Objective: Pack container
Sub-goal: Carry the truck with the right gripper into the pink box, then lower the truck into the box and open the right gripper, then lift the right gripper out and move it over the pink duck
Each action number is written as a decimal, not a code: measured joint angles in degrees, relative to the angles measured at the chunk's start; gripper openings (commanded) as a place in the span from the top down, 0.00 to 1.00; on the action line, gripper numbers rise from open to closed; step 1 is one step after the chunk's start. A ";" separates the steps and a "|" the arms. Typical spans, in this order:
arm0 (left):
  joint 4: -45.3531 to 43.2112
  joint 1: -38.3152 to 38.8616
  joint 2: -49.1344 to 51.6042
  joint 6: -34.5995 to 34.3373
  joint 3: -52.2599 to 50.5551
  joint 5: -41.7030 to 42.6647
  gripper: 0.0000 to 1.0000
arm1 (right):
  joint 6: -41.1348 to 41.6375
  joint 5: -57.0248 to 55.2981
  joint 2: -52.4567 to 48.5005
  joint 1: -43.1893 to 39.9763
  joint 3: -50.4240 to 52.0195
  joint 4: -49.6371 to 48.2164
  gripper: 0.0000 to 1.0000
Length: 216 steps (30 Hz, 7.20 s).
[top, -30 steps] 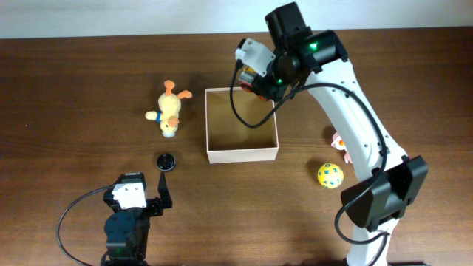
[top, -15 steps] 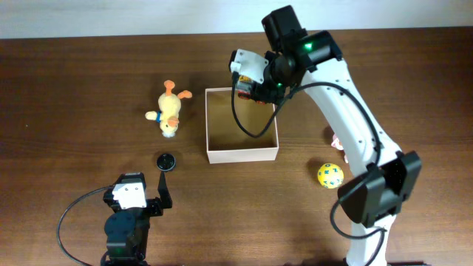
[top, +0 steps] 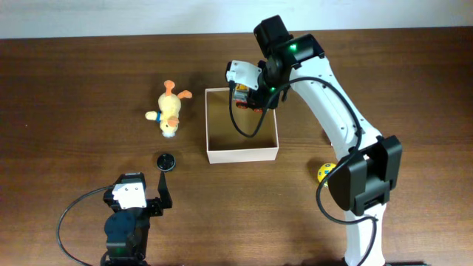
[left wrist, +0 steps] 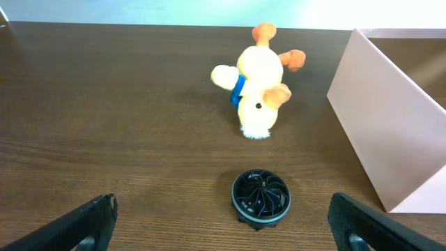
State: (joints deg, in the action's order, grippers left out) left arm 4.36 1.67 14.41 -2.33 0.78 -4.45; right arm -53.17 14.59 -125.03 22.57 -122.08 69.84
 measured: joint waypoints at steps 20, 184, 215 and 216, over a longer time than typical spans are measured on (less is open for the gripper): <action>0.00 0.00 -0.02 0.00 0.00 0.00 0.01 | -3.41 0.15 -5.51 0.00 0.00 -1.11 0.77; 0.00 0.00 -0.02 0.00 0.00 0.00 0.01 | 44.96 -12.07 22.56 -34.21 -5.49 27.12 0.01; 0.00 0.00 -0.02 0.00 0.00 0.00 0.01 | 31.04 -10.91 25.07 -35.28 54.64 -18.32 0.00; 0.00 0.00 -0.02 0.00 0.00 0.00 0.01 | 30.80 -10.86 24.81 -35.28 54.80 -18.51 0.01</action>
State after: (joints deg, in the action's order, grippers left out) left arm 4.36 1.67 14.39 -2.33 0.78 -4.45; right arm -22.37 3.73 -100.22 -12.71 -67.29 51.33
